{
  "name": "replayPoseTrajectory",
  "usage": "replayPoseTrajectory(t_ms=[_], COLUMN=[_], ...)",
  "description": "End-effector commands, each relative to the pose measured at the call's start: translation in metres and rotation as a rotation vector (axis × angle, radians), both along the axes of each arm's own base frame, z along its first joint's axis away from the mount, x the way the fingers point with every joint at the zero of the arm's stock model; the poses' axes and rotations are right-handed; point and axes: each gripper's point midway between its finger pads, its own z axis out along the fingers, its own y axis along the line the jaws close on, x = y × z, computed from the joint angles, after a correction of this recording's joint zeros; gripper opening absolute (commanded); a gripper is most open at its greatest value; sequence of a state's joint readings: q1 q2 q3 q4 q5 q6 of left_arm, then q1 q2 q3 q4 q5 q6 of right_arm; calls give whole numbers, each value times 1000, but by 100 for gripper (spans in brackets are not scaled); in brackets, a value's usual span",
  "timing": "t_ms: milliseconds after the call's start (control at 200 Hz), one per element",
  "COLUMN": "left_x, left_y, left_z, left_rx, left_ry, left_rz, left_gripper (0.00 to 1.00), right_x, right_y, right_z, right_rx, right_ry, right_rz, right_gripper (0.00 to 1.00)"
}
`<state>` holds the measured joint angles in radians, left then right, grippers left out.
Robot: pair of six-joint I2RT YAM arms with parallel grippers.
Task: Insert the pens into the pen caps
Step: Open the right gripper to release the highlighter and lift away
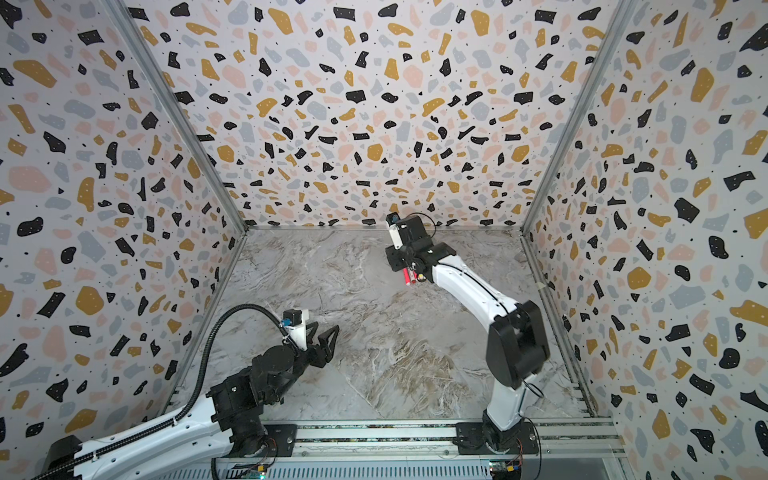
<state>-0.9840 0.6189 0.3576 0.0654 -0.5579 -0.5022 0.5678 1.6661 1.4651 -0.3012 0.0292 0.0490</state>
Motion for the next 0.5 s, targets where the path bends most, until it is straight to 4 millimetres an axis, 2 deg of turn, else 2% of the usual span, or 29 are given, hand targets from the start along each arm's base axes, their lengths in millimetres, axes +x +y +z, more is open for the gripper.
replayPoseTrajectory(t_ms=[0, 170, 340, 370, 380, 401, 411, 421, 431, 496], left_x=[11, 16, 14, 14, 13, 13, 13, 12, 12, 9], left_y=[35, 78, 103, 108, 109, 112, 113, 115, 116, 126], left_z=[31, 42, 45, 45, 45, 44, 44, 44, 44, 42], left_rx=[43, 124, 217, 231, 237, 250, 256, 263, 270, 317], left_ry=[-83, -126, -162, -167, -168, -172, -174, -175, -177, -184], left_rz=[191, 431, 582, 610, 617, 636, 643, 651, 661, 727], left_gripper=[70, 77, 81, 87, 91, 96, 99, 100, 100, 100], right_x=[-14, -44, -78, -85, -88, -92, -95, -97, -99, -113], right_y=[-18, -87, -137, -145, -147, -153, -155, -158, -160, -172], right_z=[30, 25, 13, 12, 11, 8, 8, 6, 6, -3], right_rx=[55, -39, -56, -46, -42, -38, -32, -28, -22, -1], right_ry=[-176, -274, -354, -380, -389, -403, -410, -417, -424, -460], right_rz=[-20, -239, -383, -405, -411, -422, -429, -436, -442, -461], right_gripper=[51, 55, 58, 59, 61, 72, 79, 94, 99, 99])
